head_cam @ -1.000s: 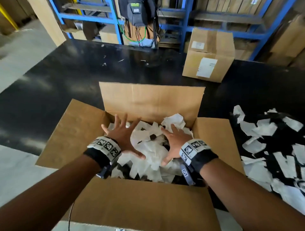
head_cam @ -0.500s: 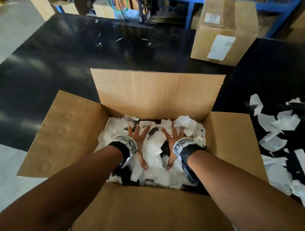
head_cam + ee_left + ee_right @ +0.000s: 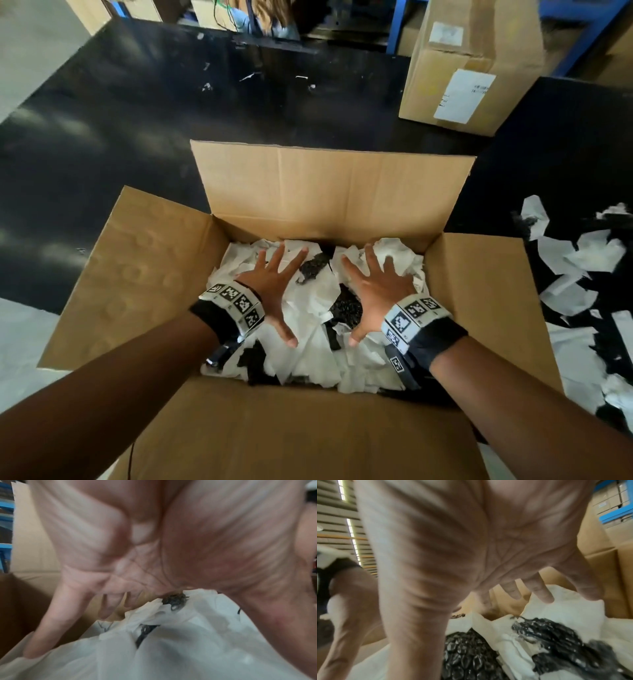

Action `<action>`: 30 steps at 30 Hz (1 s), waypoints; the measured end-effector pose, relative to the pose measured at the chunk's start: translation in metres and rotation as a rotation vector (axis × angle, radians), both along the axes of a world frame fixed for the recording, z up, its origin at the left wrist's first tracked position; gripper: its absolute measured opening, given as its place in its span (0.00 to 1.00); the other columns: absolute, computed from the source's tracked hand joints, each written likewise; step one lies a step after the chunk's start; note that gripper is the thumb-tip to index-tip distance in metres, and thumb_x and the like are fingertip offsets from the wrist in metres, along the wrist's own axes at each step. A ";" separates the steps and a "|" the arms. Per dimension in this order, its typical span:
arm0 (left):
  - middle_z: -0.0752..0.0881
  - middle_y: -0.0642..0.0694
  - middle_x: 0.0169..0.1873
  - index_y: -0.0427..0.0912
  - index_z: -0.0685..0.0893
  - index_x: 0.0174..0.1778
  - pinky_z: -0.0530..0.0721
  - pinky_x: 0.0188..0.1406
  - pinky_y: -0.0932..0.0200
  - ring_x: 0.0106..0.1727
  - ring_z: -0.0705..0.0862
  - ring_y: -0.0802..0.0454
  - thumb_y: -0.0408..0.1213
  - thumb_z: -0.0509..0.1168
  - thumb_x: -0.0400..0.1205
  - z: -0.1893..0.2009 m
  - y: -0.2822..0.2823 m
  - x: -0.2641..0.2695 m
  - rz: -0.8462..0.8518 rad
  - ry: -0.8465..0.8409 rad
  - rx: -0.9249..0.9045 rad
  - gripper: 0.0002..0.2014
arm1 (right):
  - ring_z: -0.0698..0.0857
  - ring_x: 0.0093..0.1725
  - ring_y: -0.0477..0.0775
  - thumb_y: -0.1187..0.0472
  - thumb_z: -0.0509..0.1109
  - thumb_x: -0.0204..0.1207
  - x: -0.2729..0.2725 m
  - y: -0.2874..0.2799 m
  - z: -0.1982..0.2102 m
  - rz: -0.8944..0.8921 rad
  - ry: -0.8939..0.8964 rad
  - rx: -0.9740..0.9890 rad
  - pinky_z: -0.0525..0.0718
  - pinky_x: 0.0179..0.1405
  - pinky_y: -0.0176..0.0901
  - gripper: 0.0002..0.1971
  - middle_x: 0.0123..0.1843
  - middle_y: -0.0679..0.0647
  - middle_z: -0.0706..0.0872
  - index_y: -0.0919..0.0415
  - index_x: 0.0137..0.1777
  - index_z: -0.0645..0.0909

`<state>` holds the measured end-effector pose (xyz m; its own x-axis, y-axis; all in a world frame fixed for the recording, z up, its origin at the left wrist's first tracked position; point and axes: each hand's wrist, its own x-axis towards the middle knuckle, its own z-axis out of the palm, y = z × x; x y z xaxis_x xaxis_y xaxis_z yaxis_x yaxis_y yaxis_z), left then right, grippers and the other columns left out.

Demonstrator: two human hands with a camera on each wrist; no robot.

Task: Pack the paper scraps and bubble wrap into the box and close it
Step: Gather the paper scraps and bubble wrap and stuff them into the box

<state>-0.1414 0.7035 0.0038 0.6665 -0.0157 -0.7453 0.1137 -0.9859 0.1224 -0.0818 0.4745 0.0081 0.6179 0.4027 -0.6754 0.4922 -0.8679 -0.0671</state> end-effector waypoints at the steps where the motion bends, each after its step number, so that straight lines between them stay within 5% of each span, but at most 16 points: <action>1: 0.22 0.49 0.83 0.71 0.20 0.79 0.57 0.81 0.19 0.85 0.27 0.39 0.71 0.85 0.45 -0.001 0.001 -0.003 -0.011 0.028 0.001 0.85 | 0.39 0.88 0.74 0.34 0.89 0.51 0.000 -0.002 -0.001 -0.001 -0.001 -0.010 0.57 0.79 0.85 0.79 0.88 0.57 0.23 0.38 0.87 0.27; 6: 0.38 0.42 0.90 0.68 0.26 0.83 0.63 0.83 0.28 0.90 0.47 0.33 0.77 0.81 0.44 0.010 -0.002 -0.004 -0.021 0.083 0.089 0.83 | 0.59 0.86 0.73 0.34 0.87 0.56 -0.003 -0.004 -0.002 -0.001 0.155 0.013 0.70 0.80 0.69 0.72 0.91 0.63 0.52 0.40 0.89 0.38; 12: 0.52 0.44 0.90 0.60 0.41 0.90 0.75 0.75 0.32 0.86 0.65 0.36 0.78 0.76 0.57 0.080 -0.040 0.008 -0.104 -0.264 0.066 0.71 | 0.61 0.88 0.58 0.33 0.82 0.64 -0.011 -0.034 0.048 -0.071 -0.029 0.278 0.70 0.82 0.61 0.63 0.92 0.52 0.50 0.39 0.90 0.42; 20: 0.49 0.45 0.89 0.60 0.46 0.89 0.78 0.75 0.37 0.84 0.68 0.36 0.65 0.77 0.71 0.112 -0.184 0.020 -0.162 -0.581 -0.225 0.58 | 0.72 0.81 0.56 0.37 0.72 0.78 -0.045 -0.159 0.097 -0.300 -0.322 0.536 0.75 0.78 0.56 0.40 0.84 0.50 0.71 0.50 0.86 0.63; 23: 0.47 0.41 0.89 0.57 0.48 0.90 0.75 0.78 0.39 0.84 0.66 0.33 0.59 0.78 0.74 0.109 -0.259 0.020 -0.199 -0.632 -0.366 0.56 | 0.67 0.84 0.56 0.40 0.75 0.76 -0.053 -0.231 0.098 -0.444 -0.372 0.556 0.71 0.81 0.56 0.41 0.85 0.52 0.68 0.50 0.86 0.64; 30: 0.46 0.36 0.89 0.55 0.46 0.91 0.62 0.86 0.37 0.89 0.53 0.33 0.63 0.76 0.74 0.065 -0.445 0.005 -0.362 -0.562 -0.476 0.57 | 0.57 0.89 0.58 0.43 0.79 0.74 -0.067 -0.415 0.049 -0.708 -0.438 0.487 0.66 0.84 0.61 0.46 0.91 0.54 0.55 0.45 0.88 0.60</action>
<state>-0.1366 0.2589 0.0683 0.8317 -0.5313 -0.1613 -0.4040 -0.7783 0.4807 -0.1486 0.0599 0.0576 0.9827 0.0148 -0.1848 -0.0680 -0.8986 -0.4335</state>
